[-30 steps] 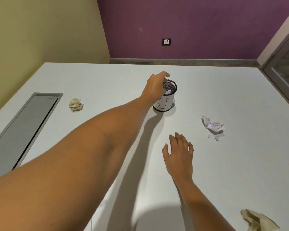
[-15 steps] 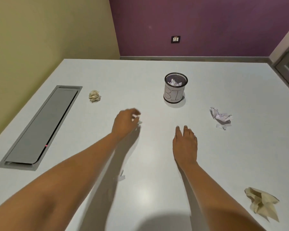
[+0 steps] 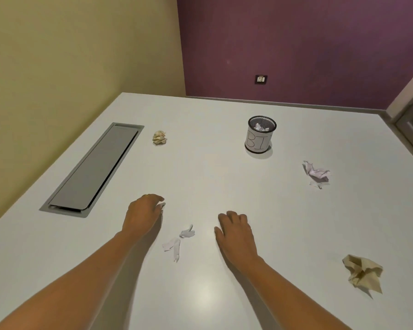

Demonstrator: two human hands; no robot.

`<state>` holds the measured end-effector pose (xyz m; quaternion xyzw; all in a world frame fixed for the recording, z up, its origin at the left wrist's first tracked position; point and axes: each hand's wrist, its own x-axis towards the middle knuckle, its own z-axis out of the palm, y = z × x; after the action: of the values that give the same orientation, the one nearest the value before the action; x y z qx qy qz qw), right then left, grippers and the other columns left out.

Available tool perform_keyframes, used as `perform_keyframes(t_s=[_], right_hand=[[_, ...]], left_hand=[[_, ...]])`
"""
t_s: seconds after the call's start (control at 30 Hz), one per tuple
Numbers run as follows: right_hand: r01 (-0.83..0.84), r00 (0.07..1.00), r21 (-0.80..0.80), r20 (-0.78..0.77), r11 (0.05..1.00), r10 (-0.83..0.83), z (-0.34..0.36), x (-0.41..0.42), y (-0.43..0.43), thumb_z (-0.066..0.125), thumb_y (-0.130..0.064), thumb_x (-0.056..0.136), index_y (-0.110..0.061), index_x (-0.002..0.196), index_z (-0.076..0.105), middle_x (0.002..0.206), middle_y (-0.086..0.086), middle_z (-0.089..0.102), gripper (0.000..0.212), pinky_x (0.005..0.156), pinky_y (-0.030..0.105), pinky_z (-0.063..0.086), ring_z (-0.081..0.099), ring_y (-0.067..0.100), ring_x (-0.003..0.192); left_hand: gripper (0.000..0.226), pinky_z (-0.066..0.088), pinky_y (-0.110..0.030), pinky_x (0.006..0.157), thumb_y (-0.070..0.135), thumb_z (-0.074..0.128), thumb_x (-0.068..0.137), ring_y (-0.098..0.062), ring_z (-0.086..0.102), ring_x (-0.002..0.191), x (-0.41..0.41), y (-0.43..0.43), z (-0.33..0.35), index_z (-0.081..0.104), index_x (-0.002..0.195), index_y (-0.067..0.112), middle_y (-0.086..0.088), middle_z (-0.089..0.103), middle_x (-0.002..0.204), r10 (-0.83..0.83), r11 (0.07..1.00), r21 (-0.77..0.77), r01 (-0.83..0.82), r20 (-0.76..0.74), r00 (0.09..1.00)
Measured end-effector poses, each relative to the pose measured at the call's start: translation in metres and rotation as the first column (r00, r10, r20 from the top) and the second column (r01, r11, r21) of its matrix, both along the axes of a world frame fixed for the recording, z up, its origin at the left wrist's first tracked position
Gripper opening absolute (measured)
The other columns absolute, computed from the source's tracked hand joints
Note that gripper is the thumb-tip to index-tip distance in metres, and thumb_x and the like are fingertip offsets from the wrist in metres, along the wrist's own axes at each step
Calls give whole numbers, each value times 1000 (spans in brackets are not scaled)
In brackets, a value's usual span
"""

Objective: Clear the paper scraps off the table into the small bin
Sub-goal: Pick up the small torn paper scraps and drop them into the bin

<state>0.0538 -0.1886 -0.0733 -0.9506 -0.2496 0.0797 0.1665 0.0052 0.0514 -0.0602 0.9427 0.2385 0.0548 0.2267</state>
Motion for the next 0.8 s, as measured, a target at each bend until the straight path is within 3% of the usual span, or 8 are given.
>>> perform_keyframes(t_s=[0.2, 0.33, 0.47, 0.63, 0.73, 0.8], right_hand=[[-144, 965, 308, -166, 940, 202, 8, -38, 33, 45, -28, 94, -22, 133, 41, 149, -2, 28, 40, 105, 29, 34, 19, 13, 139], [-227, 929, 259, -233, 939, 288, 5, -52, 46, 48, -32, 92, -21, 139, 35, 155, -2, 19, 49, 113, 32, 26, 10, 14, 143], [-298, 913, 135, -247, 945, 323, 4, -61, 55, 49, -34, 91, -21, 141, 32, 155, 3, 18, 54, 117, 35, 18, 9, 19, 144], [-399, 914, 53, -62, 915, 402, 5, -73, 59, 43, -21, 93, -13, 120, 51, 136, 7, 43, 29, 94, 37, 43, 35, 24, 127], [-424, 905, 44, -10, 905, 425, 1, -73, 56, 35, -13, 97, -8, 108, 56, 124, 6, 51, 24, 81, 39, 49, 39, 23, 120], [-428, 904, 53, 6, 902, 428, -1, -70, 52, 34, -10, 98, -8, 109, 57, 121, 5, 55, 26, 81, 39, 49, 41, 22, 118]], left_hand=[[27, 41, -35, 92, 18, 42, 96, -21, 55, 117, -33, 11, -4, 64, 111, 16, -1, 65, 121, 32, 994, 101, -27, -51, 998], [31, 37, -38, 89, 10, 36, 94, -23, 54, 115, -50, 19, -8, 61, 111, 16, -1, 62, 117, 34, 995, 97, -20, -144, 989], [36, 27, -52, 106, 19, 34, 97, -18, 36, 135, -58, 21, -7, 48, 130, 22, 2, 39, 147, 10, 998, 58, 5, -251, 968], [40, 23, -57, 109, 22, 35, 97, -15, 23, 142, -62, 17, -9, 37, 138, 25, 6, 26, 153, 1, 1000, 21, 5, -271, 962], [42, 21, -57, 110, 23, 35, 98, -15, 20, 143, -65, 14, -11, 34, 139, 25, 6, 24, 154, 2, 1000, 21, 4, -277, 961], [41, 21, -57, 110, 24, 35, 98, -14, 19, 143, -65, 13, -10, 34, 139, 24, 6, 24, 154, 9, 1000, 17, -4, -273, 962]])
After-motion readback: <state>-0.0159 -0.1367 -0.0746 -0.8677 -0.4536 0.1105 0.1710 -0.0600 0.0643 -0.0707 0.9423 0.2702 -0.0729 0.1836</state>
